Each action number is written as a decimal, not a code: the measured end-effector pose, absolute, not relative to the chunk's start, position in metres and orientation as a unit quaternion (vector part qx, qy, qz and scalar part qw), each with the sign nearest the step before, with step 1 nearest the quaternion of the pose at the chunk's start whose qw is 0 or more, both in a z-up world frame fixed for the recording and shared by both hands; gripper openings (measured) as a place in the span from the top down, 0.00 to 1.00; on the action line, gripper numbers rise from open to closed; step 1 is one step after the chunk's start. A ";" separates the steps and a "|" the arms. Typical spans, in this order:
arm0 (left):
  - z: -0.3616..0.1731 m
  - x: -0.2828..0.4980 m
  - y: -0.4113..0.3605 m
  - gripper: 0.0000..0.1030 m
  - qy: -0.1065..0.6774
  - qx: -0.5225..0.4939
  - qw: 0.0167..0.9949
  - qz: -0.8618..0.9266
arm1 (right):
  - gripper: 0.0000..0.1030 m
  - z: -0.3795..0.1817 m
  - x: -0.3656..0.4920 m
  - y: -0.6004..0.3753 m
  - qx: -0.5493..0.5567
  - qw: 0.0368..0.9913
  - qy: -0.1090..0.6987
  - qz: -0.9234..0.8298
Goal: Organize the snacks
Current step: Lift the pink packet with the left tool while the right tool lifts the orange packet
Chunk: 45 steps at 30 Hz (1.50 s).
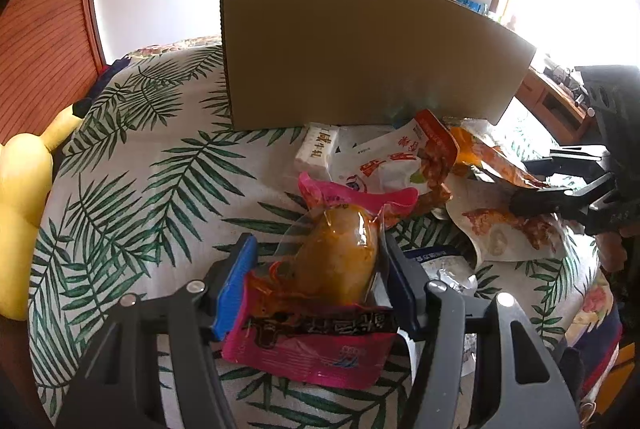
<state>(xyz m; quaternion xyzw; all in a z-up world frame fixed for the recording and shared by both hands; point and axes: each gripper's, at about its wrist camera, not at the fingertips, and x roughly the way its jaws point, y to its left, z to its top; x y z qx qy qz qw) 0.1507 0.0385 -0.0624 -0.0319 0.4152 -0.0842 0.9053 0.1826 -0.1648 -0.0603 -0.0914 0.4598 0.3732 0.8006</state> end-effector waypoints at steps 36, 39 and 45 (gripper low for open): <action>-0.020 0.134 0.042 0.41 0.371 -0.051 0.923 -0.091 | 0.50 -0.017 0.155 -0.192 -0.075 0.837 0.397 0.370; -0.009 0.132 0.041 0.41 0.359 -0.055 0.927 -0.094 | 0.50 -0.014 0.153 -0.192 -0.075 0.840 0.392 0.368; 0.012 0.133 0.036 0.41 0.340 -0.049 0.934 -0.098 | 0.50 -0.001 0.155 -0.193 -0.071 0.848 0.379 0.364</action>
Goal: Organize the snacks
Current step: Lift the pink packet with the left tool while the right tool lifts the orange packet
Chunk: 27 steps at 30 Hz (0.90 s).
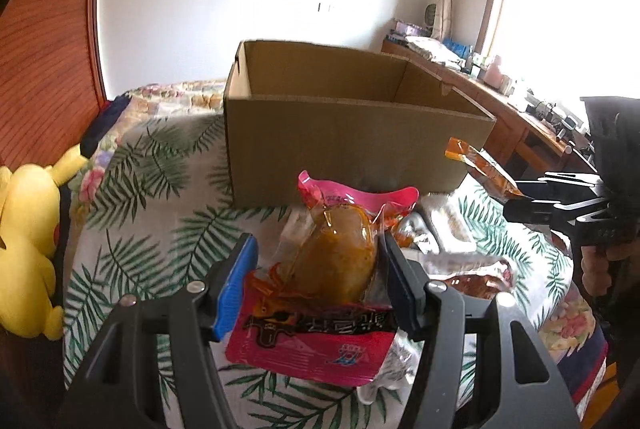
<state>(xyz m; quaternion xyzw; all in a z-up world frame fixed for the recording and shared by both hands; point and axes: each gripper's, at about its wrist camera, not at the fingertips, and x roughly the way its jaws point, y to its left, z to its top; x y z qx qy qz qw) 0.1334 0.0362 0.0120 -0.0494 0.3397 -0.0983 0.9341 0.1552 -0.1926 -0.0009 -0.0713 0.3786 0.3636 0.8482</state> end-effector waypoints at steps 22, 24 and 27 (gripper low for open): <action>0.065 0.184 0.029 0.41 0.298 -0.039 0.949 -0.090 | 0.49 0.043 0.194 -0.184 -0.063 0.884 0.336 0.319; 0.067 0.188 0.030 0.41 0.298 -0.039 0.949 -0.090 | 0.49 0.045 0.198 -0.183 -0.061 0.886 0.335 0.315; 0.068 0.196 0.033 0.41 0.301 -0.049 0.948 -0.091 | 0.49 0.046 0.205 -0.182 -0.059 0.889 0.334 0.307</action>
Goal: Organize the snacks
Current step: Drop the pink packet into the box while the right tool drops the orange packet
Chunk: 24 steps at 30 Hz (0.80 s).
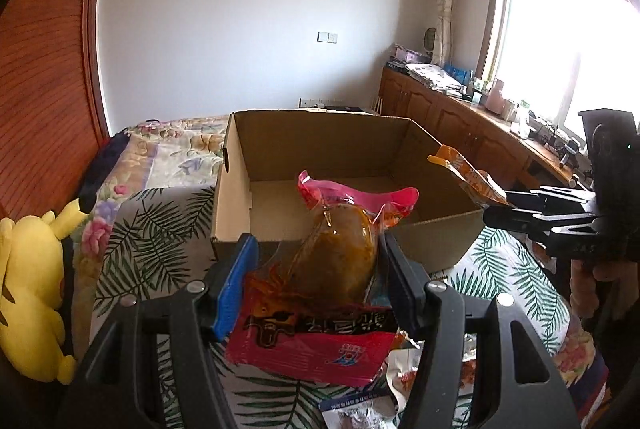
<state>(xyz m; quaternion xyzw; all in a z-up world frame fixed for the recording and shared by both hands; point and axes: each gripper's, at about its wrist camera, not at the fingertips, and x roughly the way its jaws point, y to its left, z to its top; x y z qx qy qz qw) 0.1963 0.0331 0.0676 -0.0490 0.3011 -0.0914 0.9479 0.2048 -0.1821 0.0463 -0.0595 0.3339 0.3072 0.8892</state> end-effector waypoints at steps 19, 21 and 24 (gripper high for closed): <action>0.070 0.252 0.039 0.41 0.323 -0.040 0.944 -0.061 | 0.49 0.039 0.258 -0.177 -0.065 0.898 0.356 0.249; 0.069 0.257 0.038 0.41 0.325 -0.044 0.943 -0.061 | 0.49 0.040 0.262 -0.177 -0.064 0.900 0.357 0.243; 0.068 0.263 0.033 0.41 0.327 -0.044 0.942 -0.060 | 0.49 0.037 0.267 -0.174 -0.073 0.898 0.362 0.240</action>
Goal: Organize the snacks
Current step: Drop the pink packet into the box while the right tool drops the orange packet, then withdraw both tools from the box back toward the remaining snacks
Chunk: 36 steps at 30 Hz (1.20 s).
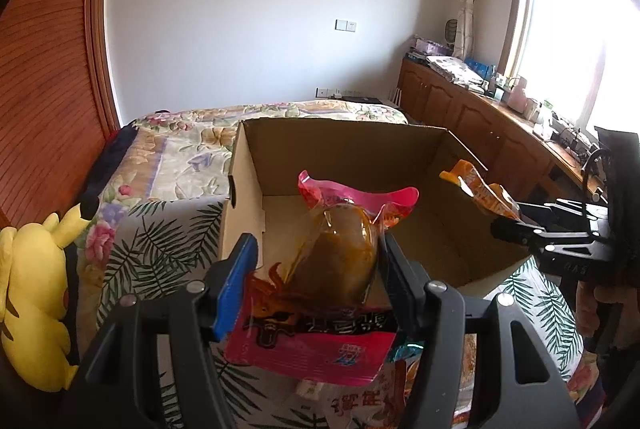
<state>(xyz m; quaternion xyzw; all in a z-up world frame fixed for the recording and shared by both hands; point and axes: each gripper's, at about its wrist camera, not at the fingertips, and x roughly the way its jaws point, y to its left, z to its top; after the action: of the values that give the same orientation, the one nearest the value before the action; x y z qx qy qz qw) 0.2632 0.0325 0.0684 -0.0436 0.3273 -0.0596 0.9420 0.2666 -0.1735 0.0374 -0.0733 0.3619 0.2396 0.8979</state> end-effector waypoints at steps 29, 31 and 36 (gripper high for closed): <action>0.075 0.269 0.012 0.32 0.308 -0.041 0.949 -0.059 | 0.42 0.034 0.243 -0.163 -0.058 0.904 0.342 0.250; 0.076 0.261 0.011 0.32 0.306 -0.040 0.949 -0.065 | 0.42 0.035 0.237 -0.165 -0.056 0.904 0.338 0.255; 0.079 0.240 0.009 0.32 0.301 -0.027 0.950 -0.074 | 0.42 0.039 0.219 -0.171 -0.049 0.906 0.324 0.268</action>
<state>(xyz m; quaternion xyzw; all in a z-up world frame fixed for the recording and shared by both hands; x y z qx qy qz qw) 0.2402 0.0094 0.0787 -0.0270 0.3007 -0.0743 0.9504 0.2189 -0.1711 0.0388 -0.0495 0.3245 0.2682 0.9057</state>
